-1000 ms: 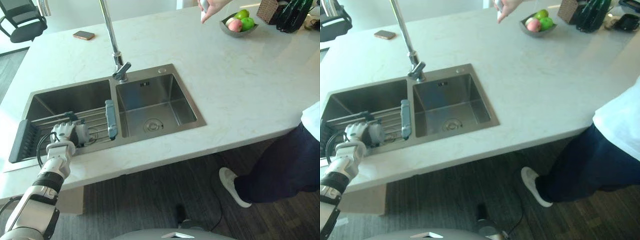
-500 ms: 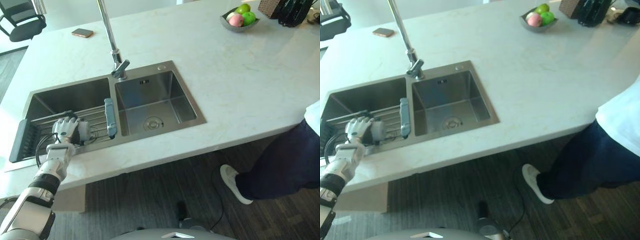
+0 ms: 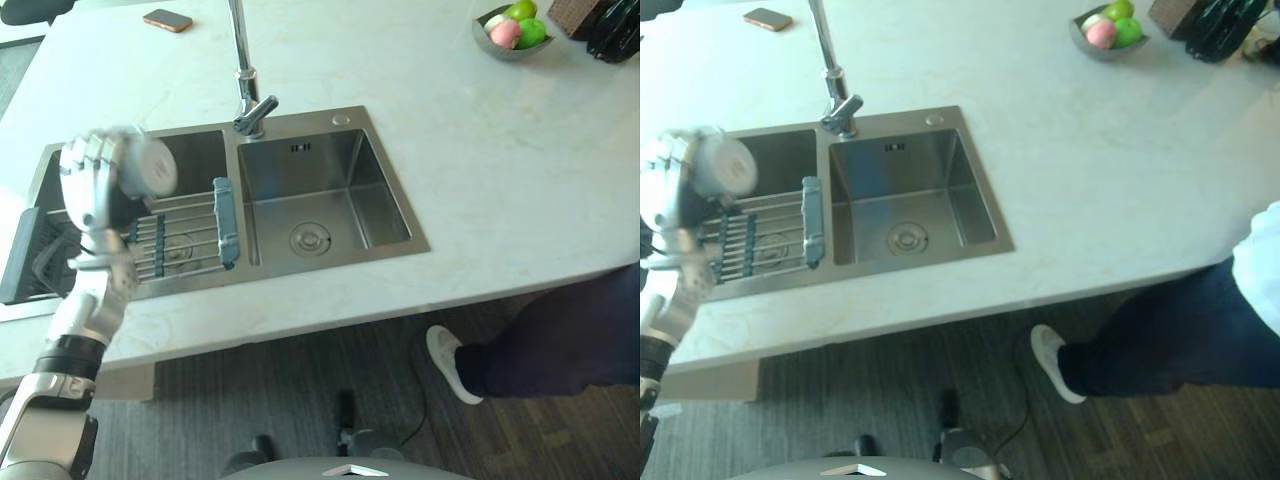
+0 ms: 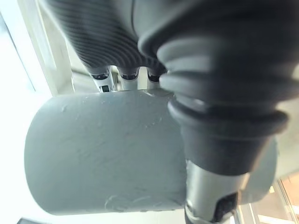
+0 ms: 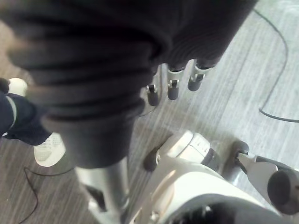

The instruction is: Walk over to the sink, pick up the cup, carry it to the dishwasher, place the cup inside the dishwasher, then close the dishwasher door

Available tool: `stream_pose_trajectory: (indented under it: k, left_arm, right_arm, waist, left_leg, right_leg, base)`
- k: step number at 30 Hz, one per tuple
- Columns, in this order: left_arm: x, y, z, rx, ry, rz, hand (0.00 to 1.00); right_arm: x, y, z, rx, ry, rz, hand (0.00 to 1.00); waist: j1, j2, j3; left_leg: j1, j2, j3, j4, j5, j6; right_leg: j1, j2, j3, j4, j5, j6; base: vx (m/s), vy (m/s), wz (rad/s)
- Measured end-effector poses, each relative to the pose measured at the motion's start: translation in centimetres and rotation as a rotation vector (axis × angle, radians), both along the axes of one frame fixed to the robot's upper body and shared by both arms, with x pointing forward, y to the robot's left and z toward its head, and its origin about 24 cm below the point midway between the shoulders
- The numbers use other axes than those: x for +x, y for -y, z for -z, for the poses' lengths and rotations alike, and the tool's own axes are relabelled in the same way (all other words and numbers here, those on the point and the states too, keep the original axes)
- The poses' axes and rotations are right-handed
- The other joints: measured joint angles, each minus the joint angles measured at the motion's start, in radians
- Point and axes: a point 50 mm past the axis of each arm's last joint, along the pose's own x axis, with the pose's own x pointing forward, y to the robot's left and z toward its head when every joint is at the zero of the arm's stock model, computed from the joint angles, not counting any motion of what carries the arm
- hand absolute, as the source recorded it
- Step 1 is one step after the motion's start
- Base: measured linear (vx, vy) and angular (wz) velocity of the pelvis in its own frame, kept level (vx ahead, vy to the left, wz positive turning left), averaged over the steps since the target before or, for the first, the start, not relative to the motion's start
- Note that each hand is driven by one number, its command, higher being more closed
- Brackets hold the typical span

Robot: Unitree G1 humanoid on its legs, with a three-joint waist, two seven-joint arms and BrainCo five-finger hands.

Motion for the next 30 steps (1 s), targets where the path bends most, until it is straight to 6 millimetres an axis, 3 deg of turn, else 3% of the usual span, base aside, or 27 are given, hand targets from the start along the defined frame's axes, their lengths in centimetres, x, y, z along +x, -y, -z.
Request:
stream_pose_trajectory:
  k: [6, 7, 10, 12, 15, 17, 19, 20, 23, 24, 27, 28, 29, 30]
  left_arm:
    - [-2.7, -1.9, -4.3, -0.261, 0.372, 0.01, 1.0]
    - [-3.8, -2.7, -4.6, -0.427, 0.482, 0.044, 1.0]
    - [-5.1, -3.4, -3.4, -0.64, 0.587, 0.095, 1.0]
    - [-6.4, -2.8, -0.4, -0.84, 0.614, 0.148, 1.0]
    - [-7.9, -1.5, 1.9, -0.929, 0.566, 0.186, 1.0]
    - [-9.3, -0.9, 1.6, -0.912, 0.552, 0.224, 1.0]
    - [-10.7, -0.3, 0.6, -0.857, 0.546, 0.281, 1.0]
    - [-11.6, 0.0, -0.1, -0.824, 0.545, 0.316, 1.0]
    - [-14.2, -1.2, -0.1, -0.755, 0.532, 0.249, 1.0]
    - [-15.5, -2.5, 0.3, -0.745, 0.539, 0.176, 1.0]
    - [-18.2, -4.8, 1.1, -0.737, 0.574, 0.064, 1.0]
    - [-19.4, -5.5, 1.0, -0.719, 0.609, 0.047, 1.0]
    - [-20.2, -6.1, 1.1, -0.705, 0.627, 0.044, 1.0]
    - [-20.3, -6.4, 1.3, -0.712, 0.626, 0.041, 1.0]
  right_arm:
    - [-0.1, 0.4, -0.1, 0.003, 0.014, 0.078, 0.0]
    - [-0.1, 0.5, -0.1, -0.006, 0.011, 0.064, 0.0]
    - [-0.2, 0.6, -0.1, -0.021, -0.004, 0.047, 0.0]
    - [-0.5, 0.4, 0.0, -0.017, -0.016, 0.072, 0.0]
    - [-0.6, -0.2, 0.2, -0.015, -0.033, 0.078, 0.0]
    - [-0.5, -0.1, 0.1, -0.039, -0.039, 0.013, 0.0]
    - [-0.4, 0.2, -0.1, -0.054, -0.046, -0.026, 0.0]
    - [-0.7, 0.4, -0.1, -0.059, -0.065, -0.039, 0.0]
    - [-0.6, 0.8, -0.2, -0.062, -0.079, -0.062, 0.0]
    - [-0.3, 0.7, -0.2, -0.055, -0.074, -0.053, 0.0]
    - [-0.1, 1.6, -0.5, -0.061, -0.055, -0.005, 0.0]
    - [-0.4, 1.8, -0.5, -0.063, -0.066, 0.019, 0.0]
    - [-0.6, 2.9, -0.8, -0.085, -0.064, 0.042, 0.0]
    - [-0.6, 3.1, -0.9, -0.084, -0.06, 0.058, 0.0]
  waist:
    - [0.016, 0.022, -0.017]
    - [0.036, 0.024, -0.02]
    - [0.055, 0.023, -0.029]
    - [0.086, 0.014, -0.057]
    - [0.128, -0.008, -0.077]
    - [0.142, -0.009, -0.077]
    - [0.153, 0.011, -0.067]
    - [0.157, 0.017, -0.07]
    - [0.161, 0.02, -0.074]
    - [0.167, -0.003, -0.075]
    - [0.188, 0.013, -0.079]
    - [0.194, 0.026, -0.088]
    - [0.202, 0.059, -0.112]
    - [0.201, 0.073, -0.123]
  left_leg:
    - [0.005, -0.019, -0.06, 0.013, 0.005, 0.008]
    - [-0.004, -0.028, -0.084, 0.015, 0.008, 0.013]
    - [-0.022, -0.035, -0.117, 0.013, 0.018, 0.029]
    - [-0.046, -0.04, -0.162, 0.009, 0.034, 0.037]
    - [-0.058, -0.046, -0.215, -0.001, 0.067, 0.032]
    - [-0.083, -0.051, -0.257, 0.036, 0.067, 0.032]
    - [-0.117, -0.055, -0.302, 0.095, 0.04, 0.037]
    - [-0.132, -0.041, -0.268, 0.113, 0.031, 0.049]
    - [-0.157, -0.002, -0.08, 0.097, 0.018, 0.19]
    - [-0.182, 0.008, -0.013, 0.159, 0.018, 0.194]
    - [-0.217, 0.04, 0.097, 0.392, -0.009, 0.192]
    - [-0.201, 0.082, 0.13, 0.442, 0.0, 0.213]
    - [-0.207, 0.1, 0.134, 0.409, 0.08, 0.205]
    - [-0.225, 0.082, 0.149, 0.383, 0.09, 0.213]
  right_leg:
    - [0.031, -0.022, -0.059, -0.001, 0.001, 0.001]
    - [0.032, -0.031, -0.08, -0.001, 0.001, 0.002]
    - [0.032, -0.043, -0.107, -0.001, 0.002, 0.005]
    - [0.031, -0.056, -0.148, -0.001, 0.002, 0.006]
    - [0.05, -0.067, -0.207, -0.001, -0.001, 0.004]
    - [0.076, -0.07, -0.252, 0.0, -0.018, 0.002]
    - [0.107, -0.071, -0.313, 0.0, -0.024, 0.004]
    - [0.127, -0.074, -0.362, 0.0, -0.027, 0.006]
    - [0.15, -0.12, -0.492, 0.0, -0.031, 0.011]
    - [0.136, -0.16, -0.537, 0.001, -0.02, 0.005]
    - [0.129, -0.237, -0.601, 0.048, -0.011, -0.008]
    - [0.138, -0.253, -0.628, 0.064, -0.01, -0.01]
    - [0.125, -0.244, -0.627, 0.097, -0.03, 0.023]
    - [0.105, -0.245, -0.599, 0.098, -0.04, 0.029]
  base:
    - [0.0, 0.036, 0.19]
    - [-0.06, 0.048, 0.33]
    - [-0.06, 0.035, 0.43]
    - [-0.09, 0.039, 0.59]
    - [-0.13, -0.023, 0.63]
    - [-0.17, -0.034, 0.78]
    - [-0.17, -0.032, 0.98]
    - [-0.15, -0.031, 1.27]
    - [-0.11, 0.008, 1.31]
    - [-0.1, 0.119, 1.11]
    - [-0.05, 0.198, 0.78]
    - [-0.06, 0.259, 0.9]
    - [-0.08, 0.222, 1.09]
    - [-0.14, 0.254, 1.68]
